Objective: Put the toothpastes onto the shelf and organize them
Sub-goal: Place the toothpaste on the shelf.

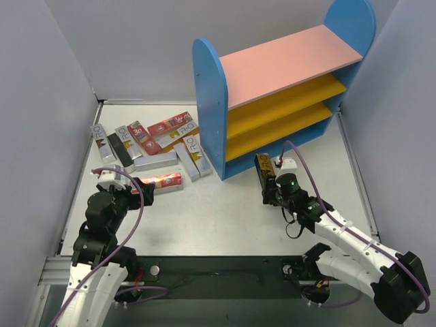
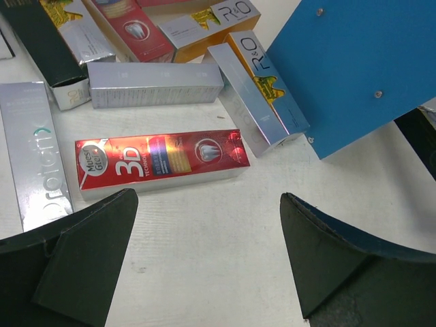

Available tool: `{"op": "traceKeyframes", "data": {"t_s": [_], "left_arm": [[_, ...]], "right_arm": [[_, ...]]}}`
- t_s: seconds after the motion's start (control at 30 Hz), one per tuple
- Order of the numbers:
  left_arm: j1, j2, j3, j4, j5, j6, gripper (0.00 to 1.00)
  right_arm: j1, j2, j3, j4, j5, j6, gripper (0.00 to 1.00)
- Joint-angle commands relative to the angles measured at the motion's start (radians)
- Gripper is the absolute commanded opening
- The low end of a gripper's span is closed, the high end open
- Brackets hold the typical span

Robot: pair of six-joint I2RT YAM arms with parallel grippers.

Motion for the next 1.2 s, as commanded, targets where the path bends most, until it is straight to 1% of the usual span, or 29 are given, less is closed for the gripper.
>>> {"op": "traceKeyframes", "data": {"t_s": [0.0,0.07,0.13,0.17,0.3,0.4,0.53,0.77,0.87,0.97,1.0,1.13,1.17], "left_arm": [[0.007,0.021,0.003,0.154,0.027,0.044,0.97],[0.006,0.049,0.007,0.180,0.026,0.066,0.97],[0.001,0.067,0.013,0.197,0.009,0.102,0.97],[-0.003,0.069,0.012,0.205,0.000,0.113,0.97],[-0.030,0.040,-0.002,0.217,-0.036,0.126,0.97],[-0.059,0.012,-0.011,0.233,-0.028,0.127,0.97],[-0.103,0.012,-0.017,0.246,-0.042,0.133,0.97],[-0.109,0.029,-0.016,0.248,-0.036,0.135,0.97],[-0.108,0.041,-0.010,0.236,-0.052,0.135,0.97],[-0.105,0.059,-0.004,0.234,-0.048,0.139,0.97],[-0.103,0.062,-0.001,0.228,-0.048,0.139,0.97],[-0.103,0.070,0.001,0.230,-0.045,0.139,0.97],[-0.103,0.072,-0.001,0.230,-0.040,0.139,0.97]], "right_arm": [[-0.064,0.075,0.057,0.211,-0.170,-0.170,0.22],[-0.078,0.114,0.077,0.239,-0.178,-0.252,0.22],[-0.099,0.181,0.098,0.259,-0.198,-0.280,0.22],[-0.133,0.204,0.120,0.262,-0.241,-0.296,0.22],[-0.196,0.319,0.149,0.314,-0.324,-0.319,0.19],[-0.210,0.387,0.166,0.340,-0.333,-0.367,0.20],[-0.230,0.457,0.220,0.337,-0.365,-0.375,0.24],[-0.260,0.559,0.306,0.339,-0.408,-0.367,0.27],[-0.274,0.577,0.327,0.334,-0.411,-0.363,0.31],[-0.288,0.582,0.335,0.334,-0.407,-0.352,0.43],[-0.289,0.585,0.336,0.332,-0.401,-0.349,0.51],[-0.289,0.588,0.343,0.326,-0.388,-0.341,0.59],[-0.289,0.583,0.335,0.329,-0.385,-0.339,0.63]]}}
